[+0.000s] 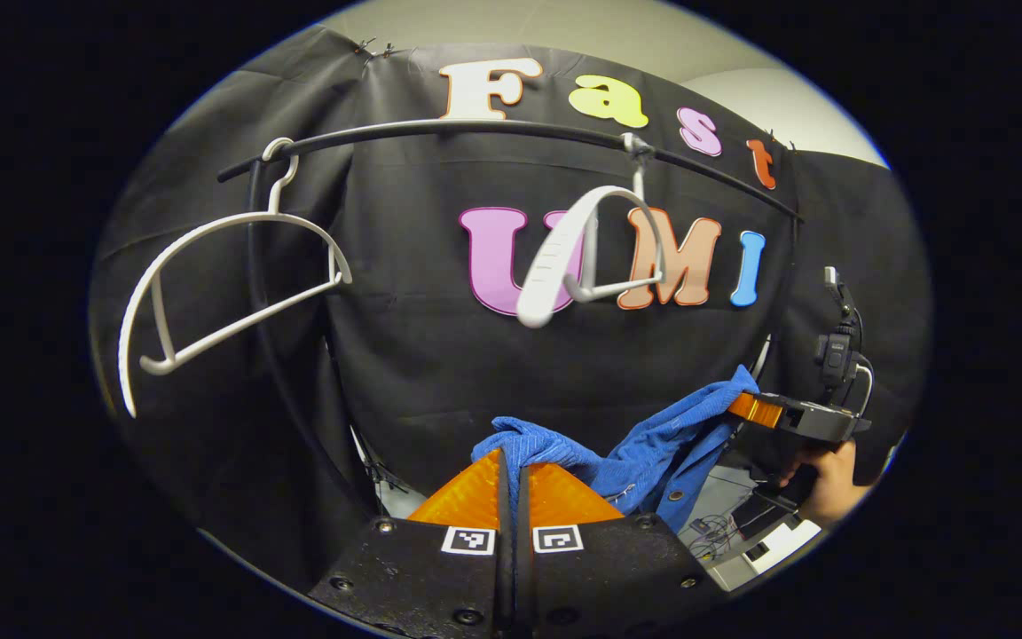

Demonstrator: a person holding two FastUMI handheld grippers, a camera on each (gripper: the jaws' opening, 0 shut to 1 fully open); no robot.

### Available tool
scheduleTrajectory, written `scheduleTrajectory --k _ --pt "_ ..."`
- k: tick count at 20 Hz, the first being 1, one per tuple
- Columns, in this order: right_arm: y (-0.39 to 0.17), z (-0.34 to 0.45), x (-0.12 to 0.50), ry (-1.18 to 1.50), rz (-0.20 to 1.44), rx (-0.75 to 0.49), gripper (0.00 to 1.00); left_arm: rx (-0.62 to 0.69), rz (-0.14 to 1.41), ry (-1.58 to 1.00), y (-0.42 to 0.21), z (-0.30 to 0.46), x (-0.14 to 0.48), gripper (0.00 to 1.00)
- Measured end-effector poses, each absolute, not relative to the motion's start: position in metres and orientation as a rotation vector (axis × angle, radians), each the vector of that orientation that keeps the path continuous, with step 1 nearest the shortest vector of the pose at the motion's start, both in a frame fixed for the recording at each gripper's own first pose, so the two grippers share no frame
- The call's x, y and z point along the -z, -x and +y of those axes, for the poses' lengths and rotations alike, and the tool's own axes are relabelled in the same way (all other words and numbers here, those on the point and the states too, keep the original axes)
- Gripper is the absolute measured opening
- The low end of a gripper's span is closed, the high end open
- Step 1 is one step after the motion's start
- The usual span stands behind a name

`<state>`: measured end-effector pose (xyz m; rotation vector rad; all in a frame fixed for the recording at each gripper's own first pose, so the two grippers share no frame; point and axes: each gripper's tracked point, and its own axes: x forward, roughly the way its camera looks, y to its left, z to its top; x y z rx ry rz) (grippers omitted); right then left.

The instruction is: Grasp the clothes on the hanger with both hands and then place them into the laundry hamper below.

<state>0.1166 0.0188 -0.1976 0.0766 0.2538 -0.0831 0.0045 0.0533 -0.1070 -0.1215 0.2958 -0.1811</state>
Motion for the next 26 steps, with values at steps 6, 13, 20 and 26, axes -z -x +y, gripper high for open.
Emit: scheduleTrajectory --k 6,13,20,26 --pt "-0.058 0.022 0.185 -0.068 0.246 0.046 0.01 0.23 0.299 0.132 0.027 0.017 0.116 0.01" --pt "-0.054 0.045 0.16 -0.055 0.215 0.008 0.01 0.321 0.259 0.122 0.012 -0.031 0.112 0.02" --pt "-0.09 0.087 0.088 -0.049 0.11 -0.068 0.01 0.441 0.096 0.136 -0.044 -0.086 0.038 0.03" --pt "-0.122 0.074 0.06 -0.147 0.042 -0.01 0.01 0.452 0.0 0.131 -0.08 -0.105 0.007 0.01"
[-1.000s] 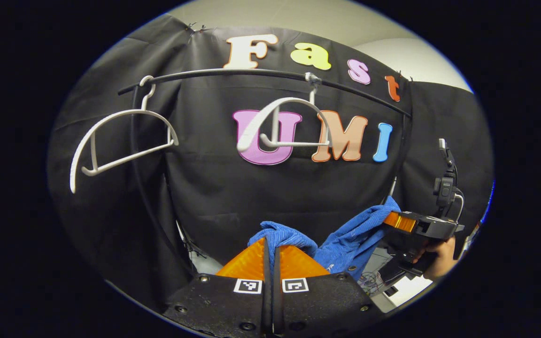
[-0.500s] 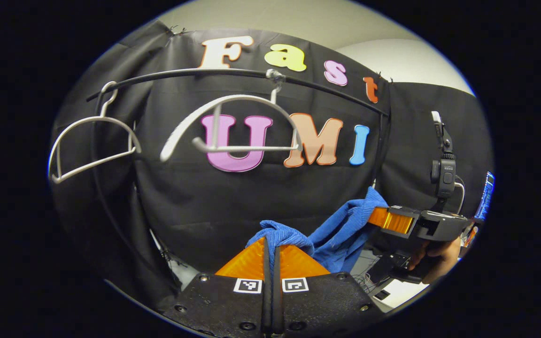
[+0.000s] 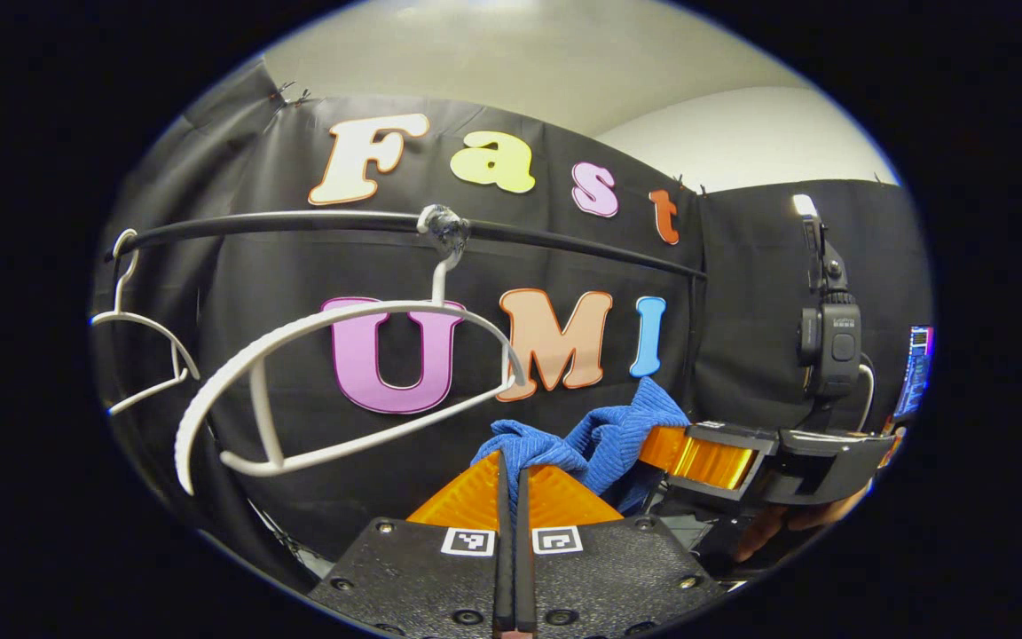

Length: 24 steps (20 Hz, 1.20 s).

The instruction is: Grasp the clothes on the hanger with both hands and then place them into the laundry hamper below.

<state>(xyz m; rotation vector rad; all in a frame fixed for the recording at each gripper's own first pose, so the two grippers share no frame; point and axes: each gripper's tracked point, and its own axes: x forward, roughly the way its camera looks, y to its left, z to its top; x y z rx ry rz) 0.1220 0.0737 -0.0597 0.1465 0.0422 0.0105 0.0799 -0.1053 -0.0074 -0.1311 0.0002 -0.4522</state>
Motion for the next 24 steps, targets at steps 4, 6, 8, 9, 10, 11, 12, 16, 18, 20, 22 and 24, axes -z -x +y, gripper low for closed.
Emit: scheduleTrajectory --k 4,6,8,9,10,11,12,16,18,20,22,24 --pt "-0.146 0.064 0.088 -0.148 0.09 0.021 0.01 0.427 0.051 0.121 -0.105 -0.11 0.034 0.0" --pt "-0.156 0.062 0.119 -0.125 0.157 0.016 0.01 0.433 0.086 0.114 -0.114 -0.117 0.058 0.02" --pt "-0.164 0.056 0.157 -0.12 0.229 0.018 0.01 0.437 0.12 0.049 -0.125 -0.123 0.091 0.02" --pt "-0.168 0.049 0.178 -0.13 0.277 0.037 0.01 0.443 0.15 0.028 -0.129 -0.125 0.111 0.02" --pt "-0.168 0.043 0.201 -0.133 0.329 0.055 0.0 0.45 0.2 0.015 -0.131 -0.13 0.137 0.02" --pt "-0.168 0.039 0.221 -0.128 0.37 0.064 0.01 0.451 0.249 0.007 -0.132 -0.132 0.156 0.02" --pt "-0.167 0.039 0.235 -0.116 0.395 0.065 0.01 0.455 0.276 -0.003 -0.135 -0.134 0.171 0.02" --pt "-0.173 0.031 0.293 -0.111 0.504 0.064 0.01 0.461 0.338 -0.057 -0.149 -0.137 0.216 0.02" --pt "-0.178 0.025 0.322 -0.131 0.56 0.073 0.01 0.446 0.43 -0.07 -0.152 -0.136 0.258 0.0" --pt "-0.18 0.023 0.346 -0.161 0.6 0.08 0.01 0.421 0.504 -0.08 -0.16 -0.13 0.295 0.02" --pt "-0.187 0.017 0.369 -0.182 0.636 0.091 0.02 0.398 0.586 -0.092 -0.168 -0.126 0.322 0.02" --pt "-0.192 0.017 0.395 -0.2 0.676 0.096 0.02 0.377 0.634 -0.095 -0.176 -0.118 0.355 0.02"
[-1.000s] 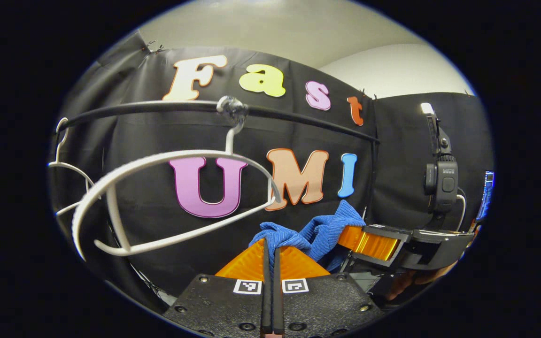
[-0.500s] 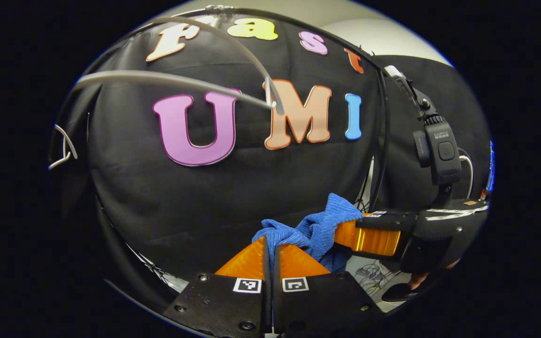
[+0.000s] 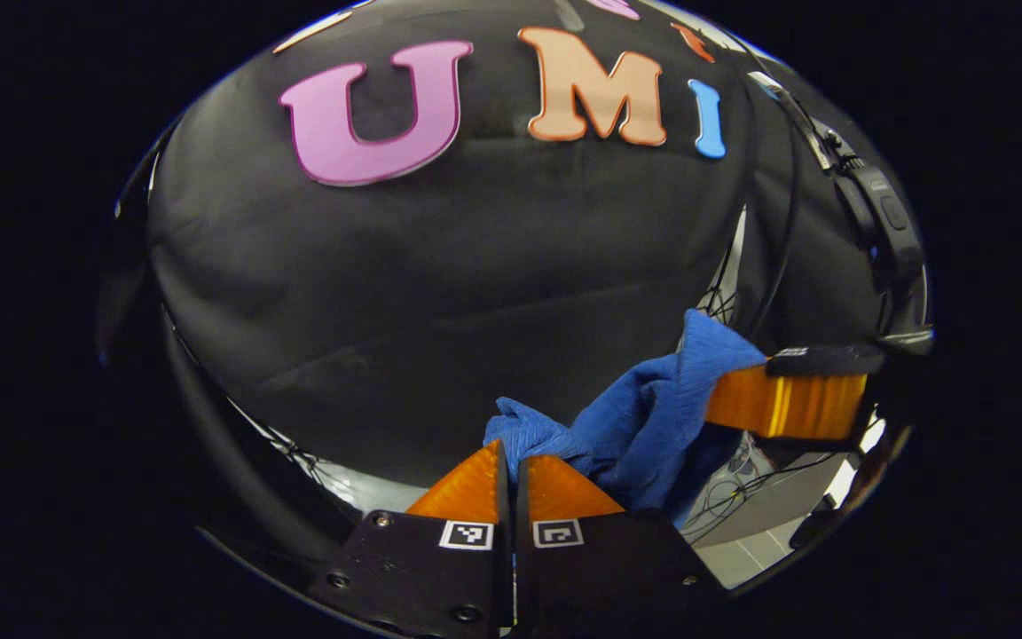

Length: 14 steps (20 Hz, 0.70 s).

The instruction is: Grasp the clothes on the hanger with both hands and then place them into the laundry hamper below.

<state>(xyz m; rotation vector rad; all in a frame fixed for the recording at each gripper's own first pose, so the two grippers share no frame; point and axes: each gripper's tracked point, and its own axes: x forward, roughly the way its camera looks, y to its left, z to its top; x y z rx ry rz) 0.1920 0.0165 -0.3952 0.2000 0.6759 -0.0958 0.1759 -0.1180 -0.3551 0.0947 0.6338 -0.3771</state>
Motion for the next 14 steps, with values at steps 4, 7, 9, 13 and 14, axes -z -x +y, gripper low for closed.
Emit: scheduleTrajectory --k 4,7,9,13,14 --pt "-0.188 0.016 0.455 -0.195 0.777 0.111 0.01 0.335 0.755 -0.074 -0.195 -0.119 0.408 0.02" --pt "-0.183 0.012 0.502 -0.194 0.846 0.118 0.01 0.296 0.821 -0.056 -0.206 -0.117 0.428 0.02" --pt "-0.183 0.007 0.528 -0.183 0.894 0.13 0.01 0.287 0.858 -0.053 -0.203 -0.115 0.452 0.02" --pt "-0.174 0.001 0.569 -0.131 1.006 0.147 0.02 0.268 0.945 -0.042 -0.191 -0.114 0.483 0.02" --pt "-0.17 0.007 0.574 -0.121 1.029 0.148 0.02 0.263 0.973 -0.043 -0.188 -0.114 0.49 0.02"
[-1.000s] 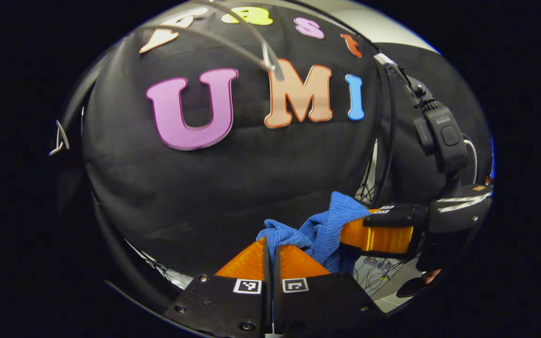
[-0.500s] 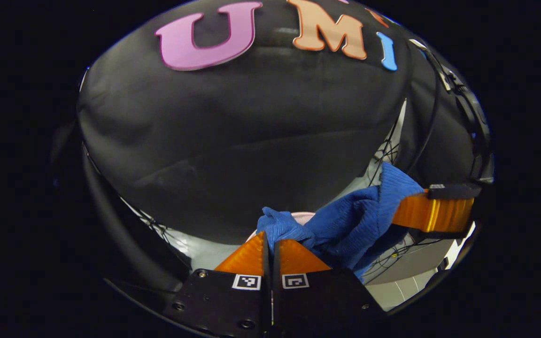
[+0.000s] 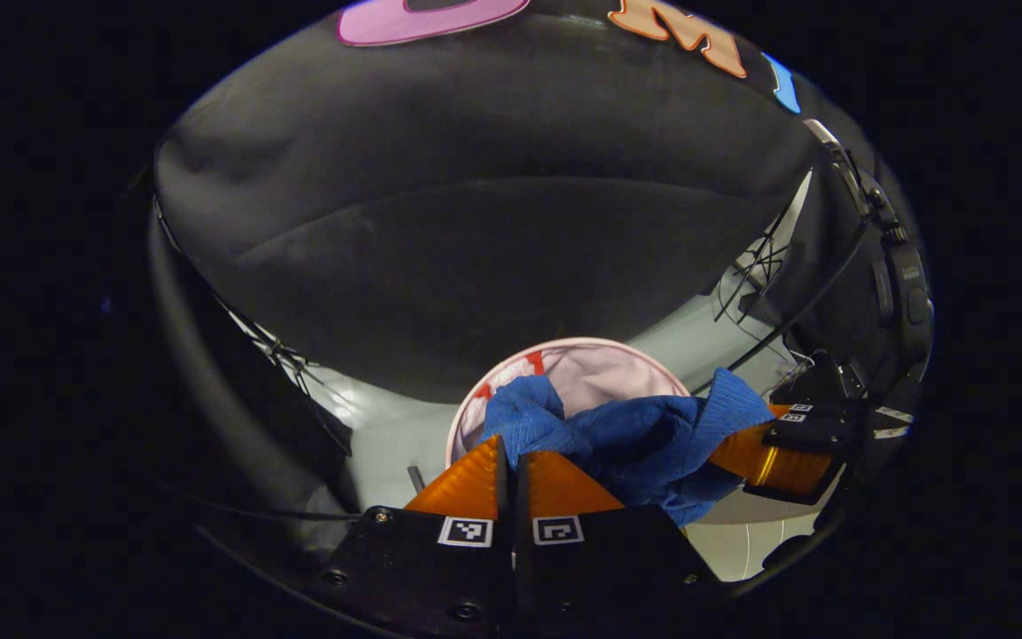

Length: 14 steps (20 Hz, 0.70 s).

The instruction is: Grasp the clothes on the hanger with both hands and then place them into the laundry hamper below.

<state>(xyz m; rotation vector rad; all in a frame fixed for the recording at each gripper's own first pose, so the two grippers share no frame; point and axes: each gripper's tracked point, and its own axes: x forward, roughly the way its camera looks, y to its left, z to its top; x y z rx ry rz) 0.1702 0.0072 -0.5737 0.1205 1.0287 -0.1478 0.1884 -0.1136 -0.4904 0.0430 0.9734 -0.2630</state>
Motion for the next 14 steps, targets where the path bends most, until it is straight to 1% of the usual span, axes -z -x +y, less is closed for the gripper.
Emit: scheduleTrajectory --k 3,5,8,10,11,12,13,14 --pt "-0.166 0.011 0.586 -0.095 1.06 0.141 0.02 0.256 1.025 -0.041 -0.18 -0.116 0.507 0.03" --pt "-0.163 0.013 0.591 -0.124 1.08 0.153 0.03 0.25 1.046 -0.021 -0.177 -0.117 0.514 0.04" --pt "-0.161 0.008 0.586 -0.118 1.086 0.173 0.03 0.228 1.06 -0.001 -0.174 -0.116 0.512 0.05" --pt "-0.151 0.003 0.582 -0.1 1.097 0.182 0.05 0.22 1.056 0.014 -0.17 -0.116 0.505 0.07" --pt "-0.147 0.003 0.578 -0.093 1.098 0.18 0.07 0.232 1.036 0.015 -0.17 -0.118 0.5 0.15" --pt "-0.146 0.006 0.573 -0.098 1.09 0.164 0.01 0.251 1.019 0.022 -0.169 -0.119 0.489 0.3" --pt "-0.144 0.009 0.565 -0.096 1.074 0.161 0.19 0.264 1.006 0.035 -0.164 -0.122 0.479 0.47" --pt "-0.142 0.011 0.556 -0.094 1.057 0.152 0.39 0.271 1.002 0.047 -0.161 -0.122 0.472 0.65"
